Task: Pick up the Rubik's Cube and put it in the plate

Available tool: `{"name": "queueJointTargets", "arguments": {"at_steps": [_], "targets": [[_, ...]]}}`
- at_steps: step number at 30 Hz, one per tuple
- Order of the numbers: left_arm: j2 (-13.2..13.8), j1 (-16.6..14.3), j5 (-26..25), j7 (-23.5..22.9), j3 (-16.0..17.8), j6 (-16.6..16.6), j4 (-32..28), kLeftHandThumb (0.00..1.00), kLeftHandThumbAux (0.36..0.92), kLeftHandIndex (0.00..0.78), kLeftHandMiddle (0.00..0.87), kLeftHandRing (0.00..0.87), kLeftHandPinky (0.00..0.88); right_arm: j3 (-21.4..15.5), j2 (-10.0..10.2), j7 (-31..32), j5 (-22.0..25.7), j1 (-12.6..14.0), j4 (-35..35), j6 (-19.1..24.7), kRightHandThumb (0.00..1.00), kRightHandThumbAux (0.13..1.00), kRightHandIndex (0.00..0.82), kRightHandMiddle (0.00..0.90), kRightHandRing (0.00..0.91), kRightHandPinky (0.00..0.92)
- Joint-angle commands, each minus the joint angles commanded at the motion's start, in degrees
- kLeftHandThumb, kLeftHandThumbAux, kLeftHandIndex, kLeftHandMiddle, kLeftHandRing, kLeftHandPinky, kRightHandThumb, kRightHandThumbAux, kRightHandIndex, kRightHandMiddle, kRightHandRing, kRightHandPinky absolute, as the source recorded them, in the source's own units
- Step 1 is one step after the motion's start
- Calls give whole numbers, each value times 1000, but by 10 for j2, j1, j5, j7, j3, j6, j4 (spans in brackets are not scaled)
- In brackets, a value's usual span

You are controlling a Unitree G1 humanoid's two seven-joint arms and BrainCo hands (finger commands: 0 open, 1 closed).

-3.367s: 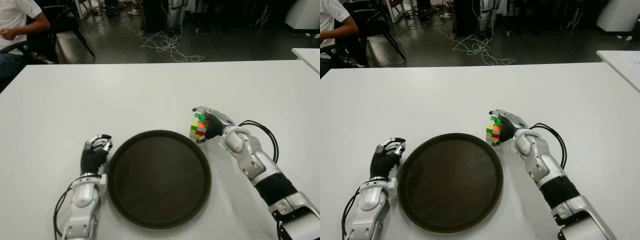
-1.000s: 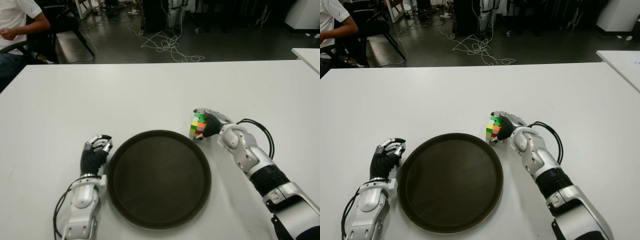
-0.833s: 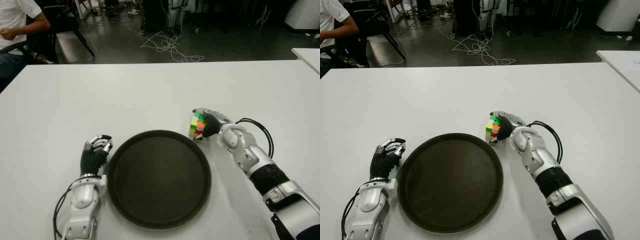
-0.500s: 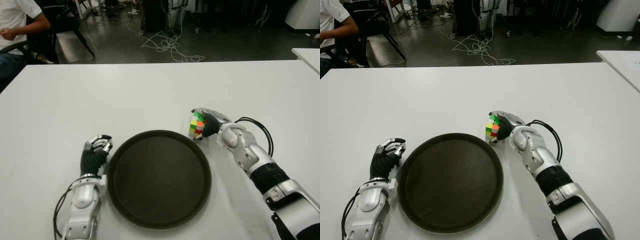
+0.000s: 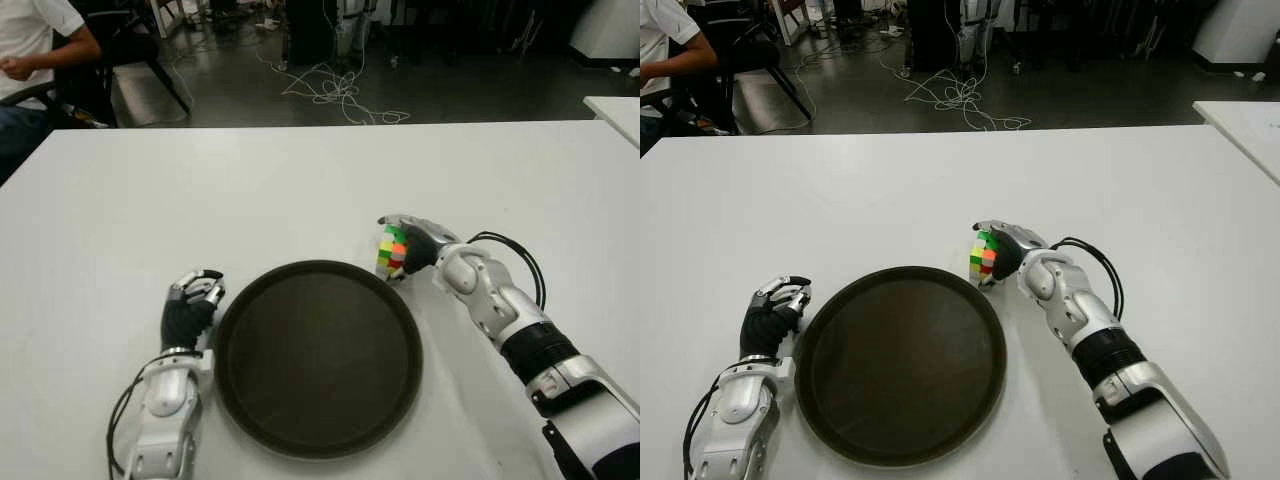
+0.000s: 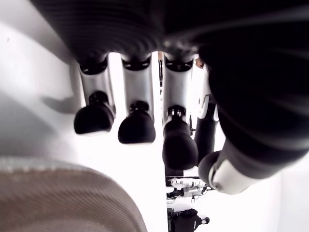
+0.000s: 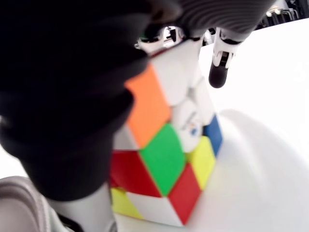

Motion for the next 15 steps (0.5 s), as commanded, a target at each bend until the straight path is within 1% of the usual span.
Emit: {"name": "queueJointTargets", "arguments": {"at_steps": [1, 2, 3, 4, 5, 6, 7, 10, 15], "targets": [[0, 0, 0, 0, 0, 0, 0, 710, 704, 444, 800, 817, 808, -1, 1, -1, 1, 0, -1, 1, 0, 906, 236, 203, 227, 301], [0, 0, 0, 0, 0, 0, 0, 710, 704, 444, 800, 817, 808, -4, 3, -7, 4, 2, -2, 4, 0, 907, 247, 209, 233, 310], [0, 0, 1, 0, 0, 1, -1, 710, 704, 444, 800, 817, 807, -11, 8, -15, 9, 5, -5, 11, 0, 921, 305, 270, 312, 378], [1, 0, 1, 0, -1, 2, -1, 709, 704, 444, 799, 815, 805, -16, 12, -21, 12, 8, -7, 16, 42, 920, 374, 384, 423, 466], [1, 0, 1, 0, -1, 2, -1, 709, 704, 444, 798, 814, 804, -20, 15, -26, 15, 9, -9, 21, 60, 919, 399, 424, 462, 498], [1, 0, 2, 0, -1, 2, -1, 709, 705, 444, 798, 813, 801, -22, 17, -29, 17, 10, -10, 24, 94, 910, 445, 504, 536, 559], [1, 0, 1, -1, -1, 2, -1, 709, 705, 444, 797, 812, 800, -24, 19, -32, 18, 11, -12, 28, 117, 904, 475, 555, 583, 598], [2, 1, 0, -3, -2, 2, -2, 709, 705, 444, 796, 810, 798, -26, 21, -38, 20, 13, -15, 34, 147, 879, 537, 658, 676, 676], [2, 2, -4, -7, -1, 3, -3, 709, 705, 443, 797, 810, 798, -26, 23, -43, 21, 15, -19, 41, 164, 852, 574, 724, 740, 733]]}}
